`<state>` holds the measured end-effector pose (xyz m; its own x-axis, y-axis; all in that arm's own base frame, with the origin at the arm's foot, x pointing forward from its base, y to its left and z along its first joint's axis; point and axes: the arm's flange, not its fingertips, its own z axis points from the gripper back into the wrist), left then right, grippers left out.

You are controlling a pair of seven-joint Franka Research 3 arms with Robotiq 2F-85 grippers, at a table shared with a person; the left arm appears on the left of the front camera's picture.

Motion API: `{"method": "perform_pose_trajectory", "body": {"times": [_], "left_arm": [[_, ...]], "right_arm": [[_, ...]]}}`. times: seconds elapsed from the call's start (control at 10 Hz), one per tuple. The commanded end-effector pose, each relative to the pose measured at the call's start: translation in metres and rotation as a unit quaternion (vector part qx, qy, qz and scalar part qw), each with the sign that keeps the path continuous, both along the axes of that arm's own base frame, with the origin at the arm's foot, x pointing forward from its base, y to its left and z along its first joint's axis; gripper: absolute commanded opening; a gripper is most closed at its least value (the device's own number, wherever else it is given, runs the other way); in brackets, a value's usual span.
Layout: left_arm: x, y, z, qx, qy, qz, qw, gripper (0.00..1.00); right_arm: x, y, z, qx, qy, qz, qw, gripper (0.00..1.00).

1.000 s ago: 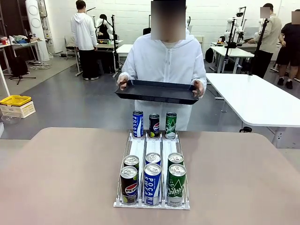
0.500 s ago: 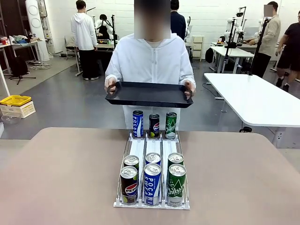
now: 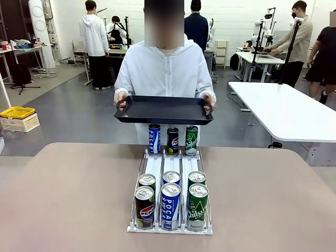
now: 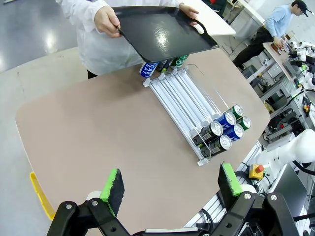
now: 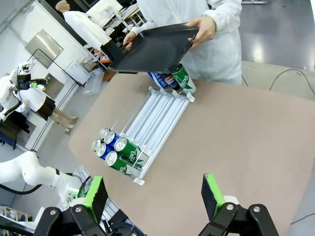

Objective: Retrieve and hand over the desired beverage to the person.
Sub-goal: Pick up a can of the same type that the person held from the Automatic Can Dispenser.

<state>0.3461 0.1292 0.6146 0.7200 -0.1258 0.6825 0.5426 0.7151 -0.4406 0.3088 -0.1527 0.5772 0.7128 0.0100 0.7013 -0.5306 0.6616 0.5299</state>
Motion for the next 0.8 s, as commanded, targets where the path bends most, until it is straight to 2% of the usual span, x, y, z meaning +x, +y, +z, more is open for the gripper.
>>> {"method": "perform_pose_trajectory", "body": {"times": [0.0, 0.7], "left_arm": [[0.0005, 0.0024, 0.0005, -0.003, -0.009, -0.009, 1.0, 1.0], [0.0005, 0.0024, 0.0005, -0.003, -0.009, -0.009, 1.0, 1.0]], "right_arm": [[0.0033, -0.0001, 0.0002, 0.009, -0.01, 0.005, 1.0, 1.0], [0.0033, -0.0001, 0.0002, 0.009, -0.01, 0.005, 1.0, 1.0]]}}
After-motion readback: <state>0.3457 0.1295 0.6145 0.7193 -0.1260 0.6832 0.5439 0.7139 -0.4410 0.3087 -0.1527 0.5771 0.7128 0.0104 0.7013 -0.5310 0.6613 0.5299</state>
